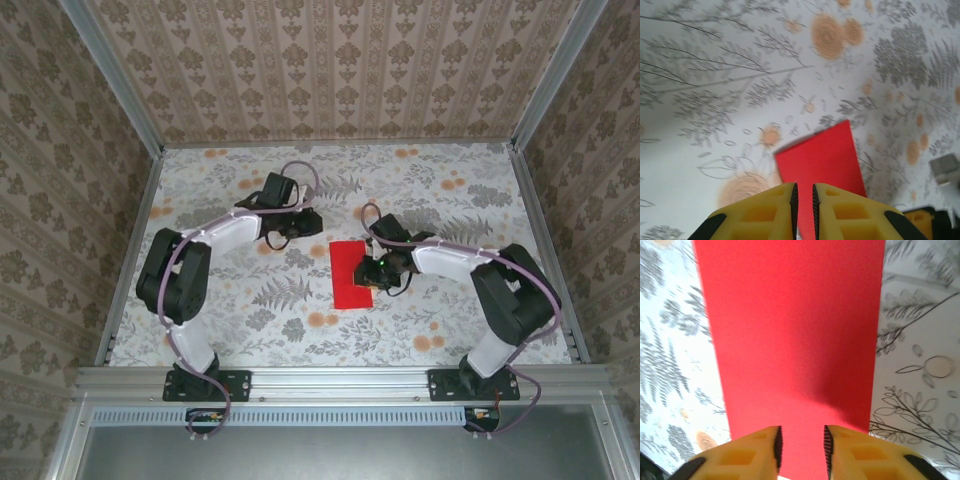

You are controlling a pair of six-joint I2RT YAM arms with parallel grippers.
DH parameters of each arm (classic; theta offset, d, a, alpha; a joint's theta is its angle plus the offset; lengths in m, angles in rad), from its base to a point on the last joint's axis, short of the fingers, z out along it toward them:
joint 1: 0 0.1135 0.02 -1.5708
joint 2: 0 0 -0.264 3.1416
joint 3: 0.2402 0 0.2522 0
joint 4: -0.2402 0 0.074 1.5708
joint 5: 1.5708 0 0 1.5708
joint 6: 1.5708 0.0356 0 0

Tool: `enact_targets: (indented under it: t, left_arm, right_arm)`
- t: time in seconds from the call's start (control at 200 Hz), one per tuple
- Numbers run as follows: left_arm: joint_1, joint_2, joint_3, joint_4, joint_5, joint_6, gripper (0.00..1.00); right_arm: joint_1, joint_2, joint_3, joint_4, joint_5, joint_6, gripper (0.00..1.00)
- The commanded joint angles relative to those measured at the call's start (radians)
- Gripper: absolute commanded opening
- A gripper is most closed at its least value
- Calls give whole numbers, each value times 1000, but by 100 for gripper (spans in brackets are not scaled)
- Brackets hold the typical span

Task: Fold a paper plane with a square sheet of paper (fold left side to right side)
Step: First fold the square sheet of paper in half at the center of the table, then fold the triangle a second time at the center of the table.

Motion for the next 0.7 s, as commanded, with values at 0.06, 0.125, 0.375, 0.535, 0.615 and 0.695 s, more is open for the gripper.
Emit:
enact_targets:
  t: [0.06, 0.125, 0.375, 0.535, 0.615, 0.695]
  left_arm:
    - [-74, 45, -35, 33, 57, -51, 18]
    - [-92, 75, -22, 35, 48, -58, 18]
    - [-110, 152, 1, 9, 1, -62, 17]
    - [-117, 158, -14, 5, -9, -58, 17]
    - [-119, 159, -27, 11, -9, -61, 17]
    - [-122, 160, -35, 15, -12, -64, 17]
  right_arm:
    - [-43, -120, -44, 18, 74, -9, 46]
    - [-60, -132, -59, 10, 61, -5, 49]
    - [-98, -120, -88, -21, -57, 20, 50]
    - [-99, -77, -88, -54, -114, 38, 47]
    - [-98, -52, -92, -54, -142, 43, 45]
    - [-98, -34, -96, -52, -163, 47, 45]
